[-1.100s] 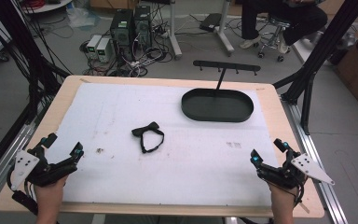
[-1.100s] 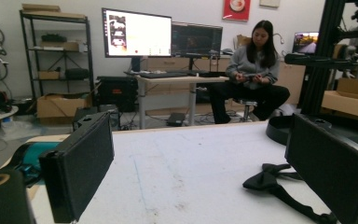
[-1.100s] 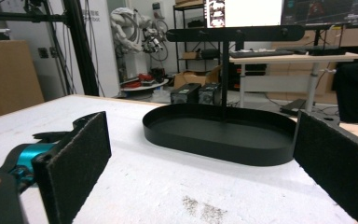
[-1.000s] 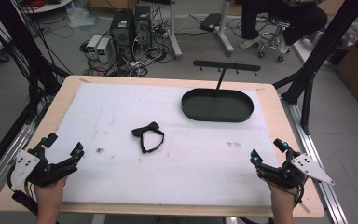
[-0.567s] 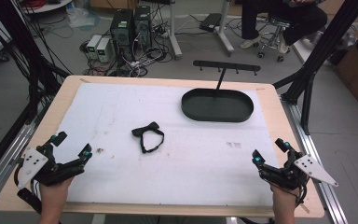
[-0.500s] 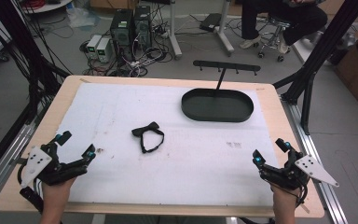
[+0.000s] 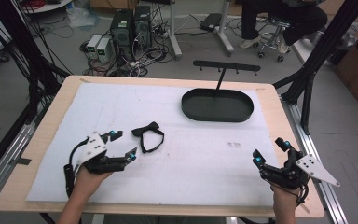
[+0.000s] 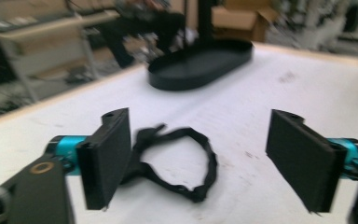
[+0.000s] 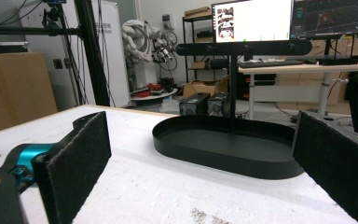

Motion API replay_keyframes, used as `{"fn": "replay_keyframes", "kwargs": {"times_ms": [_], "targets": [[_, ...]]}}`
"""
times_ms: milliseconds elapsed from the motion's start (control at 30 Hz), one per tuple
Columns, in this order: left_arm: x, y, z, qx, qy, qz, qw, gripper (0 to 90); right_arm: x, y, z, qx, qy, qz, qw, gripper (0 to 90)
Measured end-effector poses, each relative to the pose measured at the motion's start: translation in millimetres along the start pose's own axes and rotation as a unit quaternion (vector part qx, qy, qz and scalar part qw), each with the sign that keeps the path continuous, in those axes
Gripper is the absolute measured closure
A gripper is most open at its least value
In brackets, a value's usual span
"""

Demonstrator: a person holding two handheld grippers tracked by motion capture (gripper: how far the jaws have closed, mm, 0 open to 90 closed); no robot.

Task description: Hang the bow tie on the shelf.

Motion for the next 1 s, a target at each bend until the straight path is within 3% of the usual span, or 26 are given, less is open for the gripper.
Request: {"fn": "replay_keyframes", "kwargs": {"times_ms": [167, 300, 500, 633, 700, 833, 1000], "targets": [[-30.8, 0.6, 3.3, 0.004, 0.071, 0.008, 0.9974, 27.8, 0.4, -1.8, 0.2, -0.005, 0.000, 0.001, 1.0000, 3.7], [-45.3, -2.2, 6.2, 0.002, 0.095, 0.020, 0.9953, 35.6, 1.0, -2.5, -0.6, -0.003, -0.003, 0.001, 1.0000, 3.7], [-70.2, -5.3, 15.8, -0.013, 0.163, 0.031, 0.9860, 38.3, 0.8, -1.9, -0.7, -0.004, -0.003, -0.001, 1.0000, 3.7], [-79.9, -3.3, 23.6, -0.009, 0.188, 0.037, 0.9815, 44.2, 0.5, -2.1, -0.7, -0.004, -0.004, -0.003, 1.0000, 3.7], [-81.8, -2.9, 24.9, -0.009, 0.189, 0.039, 0.9812, 46.2, 0.4, -2.1, -0.6, -0.004, -0.003, -0.003, 1.0000, 3.7], [-84.3, 2.5, 27.2, -0.012, 0.195, 0.016, 0.9806, 53.0, 0.2, -2.0, -0.7, -0.006, -0.005, -0.004, 1.0000, 3.7], [-86.9, 4.1, 30.1, -0.011, 0.206, 0.027, 0.9782, 54.6, 0.1, -1.5, -0.7, -0.009, -0.005, -0.006, 0.9999, 3.7]]}}
Point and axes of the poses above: each handheld gripper's, and its own axes: x roughly backward along the jaws, z roughly out of its underside, y roughly to its left, the point moved 2 cm from there along -x, roughly forward along the jaws, and after that the axes turned 11 degrees about x, right-handed, at the moved point
